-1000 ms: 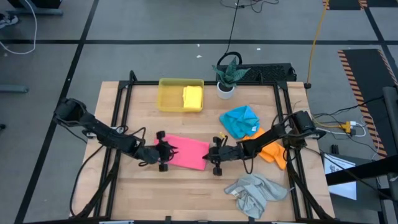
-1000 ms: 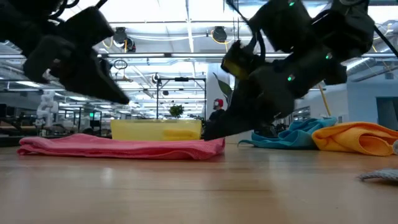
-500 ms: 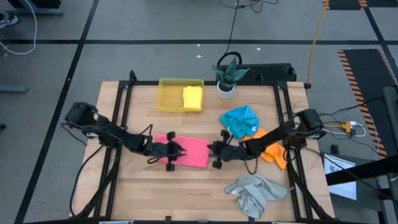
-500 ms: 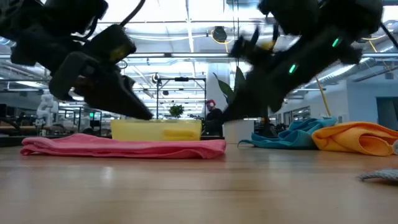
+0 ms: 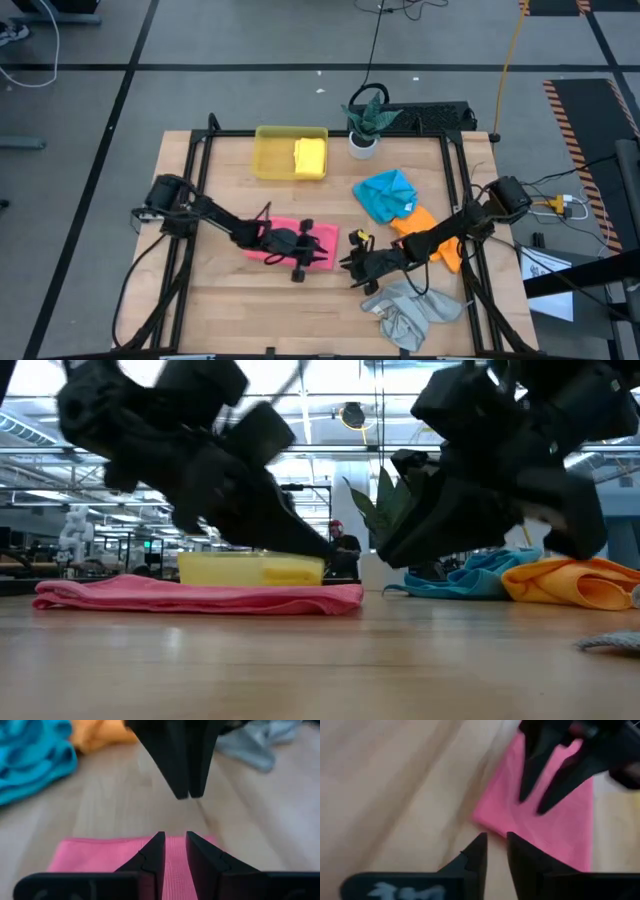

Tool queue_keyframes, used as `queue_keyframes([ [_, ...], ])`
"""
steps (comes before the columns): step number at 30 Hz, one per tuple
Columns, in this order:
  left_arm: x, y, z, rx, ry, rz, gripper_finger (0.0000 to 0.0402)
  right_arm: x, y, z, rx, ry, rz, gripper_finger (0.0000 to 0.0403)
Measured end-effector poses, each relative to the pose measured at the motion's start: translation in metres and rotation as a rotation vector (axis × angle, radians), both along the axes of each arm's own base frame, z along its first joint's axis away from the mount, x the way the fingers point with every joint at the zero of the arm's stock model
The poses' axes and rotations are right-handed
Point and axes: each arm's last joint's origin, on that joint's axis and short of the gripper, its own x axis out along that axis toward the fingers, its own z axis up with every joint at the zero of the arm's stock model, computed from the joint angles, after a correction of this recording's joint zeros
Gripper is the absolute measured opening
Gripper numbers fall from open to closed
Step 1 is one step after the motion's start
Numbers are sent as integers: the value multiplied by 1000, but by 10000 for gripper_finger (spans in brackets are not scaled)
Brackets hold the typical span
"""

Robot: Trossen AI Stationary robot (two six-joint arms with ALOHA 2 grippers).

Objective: Fold microfiber towels
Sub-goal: Fold the pink microfiber cloth

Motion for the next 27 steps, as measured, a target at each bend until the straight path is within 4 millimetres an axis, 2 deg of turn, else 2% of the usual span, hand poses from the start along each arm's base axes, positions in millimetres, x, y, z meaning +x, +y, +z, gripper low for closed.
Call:
queue_keyframes([
  [3, 8, 4, -13, 60, 137, 64, 81, 2, -2, -9, -110, 17, 43, 102],
  [7, 8, 12, -14, 110, 217, 228, 81, 8, -5, -22, -239, 5, 58, 142],
  [11, 6, 14, -15, 115, 237, 255, 81, 12, -7, -24, -332, -24, 37, 166],
  [17, 4, 15, -17, 131, 261, 276, 81, 15, -13, -23, -392, -20, 46, 168],
  [25, 4, 16, -18, 124, 260, 286, 81, 23, -27, -31, -310, -1, 2, 163],
  [27, 4, 16, -18, 121, 252, 286, 81, 27, -31, -32, -300, 15, 36, 163],
])
